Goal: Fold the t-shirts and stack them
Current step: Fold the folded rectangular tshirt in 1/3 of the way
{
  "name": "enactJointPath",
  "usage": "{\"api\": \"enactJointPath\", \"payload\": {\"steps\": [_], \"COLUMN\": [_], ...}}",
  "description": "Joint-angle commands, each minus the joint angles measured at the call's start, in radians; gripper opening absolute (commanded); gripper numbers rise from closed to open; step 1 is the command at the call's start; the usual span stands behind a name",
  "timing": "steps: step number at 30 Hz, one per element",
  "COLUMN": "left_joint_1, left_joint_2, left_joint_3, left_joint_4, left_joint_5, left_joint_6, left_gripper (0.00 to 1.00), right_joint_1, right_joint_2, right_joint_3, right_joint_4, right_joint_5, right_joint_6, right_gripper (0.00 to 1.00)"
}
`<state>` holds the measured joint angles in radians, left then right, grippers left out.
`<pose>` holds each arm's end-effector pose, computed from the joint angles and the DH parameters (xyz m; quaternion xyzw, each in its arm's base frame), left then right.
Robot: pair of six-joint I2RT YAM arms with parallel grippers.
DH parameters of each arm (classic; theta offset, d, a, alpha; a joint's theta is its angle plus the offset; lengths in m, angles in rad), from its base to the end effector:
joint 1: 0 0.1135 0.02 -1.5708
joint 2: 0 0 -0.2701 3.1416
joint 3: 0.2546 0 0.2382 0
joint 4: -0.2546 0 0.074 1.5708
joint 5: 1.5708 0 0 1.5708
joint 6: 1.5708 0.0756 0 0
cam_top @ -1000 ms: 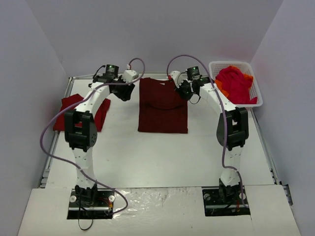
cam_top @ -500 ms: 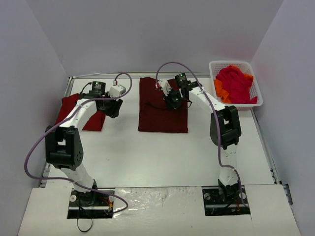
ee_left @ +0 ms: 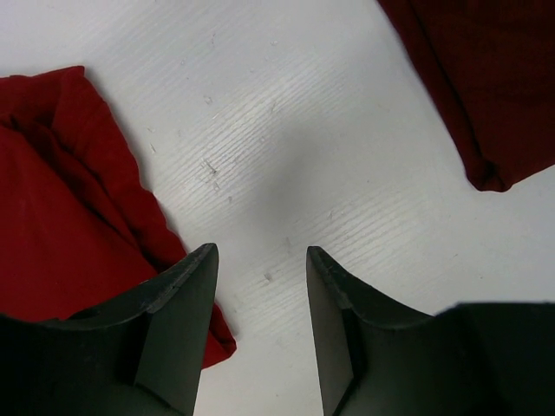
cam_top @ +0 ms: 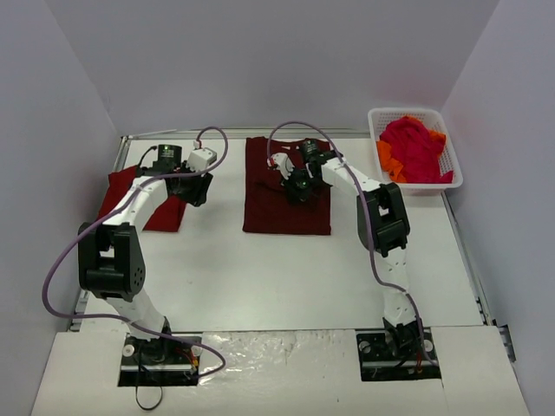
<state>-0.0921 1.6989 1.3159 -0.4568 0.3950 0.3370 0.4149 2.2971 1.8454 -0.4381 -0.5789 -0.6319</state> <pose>0.3824 -0.0645 0.2438 0.2635 0.8799 -0.1391 0.3702 0.4587 0.2472 0.1621 -0.5341 0.7348 0.2328 0.3473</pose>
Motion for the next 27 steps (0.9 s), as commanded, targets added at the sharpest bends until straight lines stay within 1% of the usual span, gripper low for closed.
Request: {"api": "enactJointPath", "payload": {"steps": [1, 9, 21, 24, 25, 27], "left_joint_1": [0.005, 0.006, 0.006, 0.006, 0.006, 0.006], "left_joint_2": [-0.016, 0.004, -0.004, -0.005, -0.005, -0.005], "left_joint_3": [0.02, 0.019, -0.001, -0.004, -0.004, -0.004], "left_joint_4": [0.026, 0.027, 0.03, 0.03, 0.029, 0.027], "left_joint_5": [0.011, 0.021, 0.021, 0.018, 0.019, 0.024], "left_joint_6": [-0.01, -0.009, -0.004, -0.003, -0.003, -0.003], "left_gripper": [0.44, 0.44, 0.44, 0.44, 0.44, 0.44], "right_joint_1": [0.007, 0.005, -0.019, -0.022, -0.022, -0.022], "right_joint_2": [0.016, 0.081, 0.166, 0.188, 0.194, 0.208], "right_joint_3": [0.048, 0.11, 0.279, 0.322, 0.331, 0.356], "right_joint_4": [-0.028, -0.028, -0.024, -0.013, 0.014, 0.044], "right_joint_5": [-0.03, -0.015, 0.043, 0.105, 0.169, 0.235], "right_joint_6": [-0.015, -0.022, -0.011, 0.001, 0.012, 0.041], "right_gripper": [0.0, 0.0, 0.0, 0.0, 0.0, 0.0]}}
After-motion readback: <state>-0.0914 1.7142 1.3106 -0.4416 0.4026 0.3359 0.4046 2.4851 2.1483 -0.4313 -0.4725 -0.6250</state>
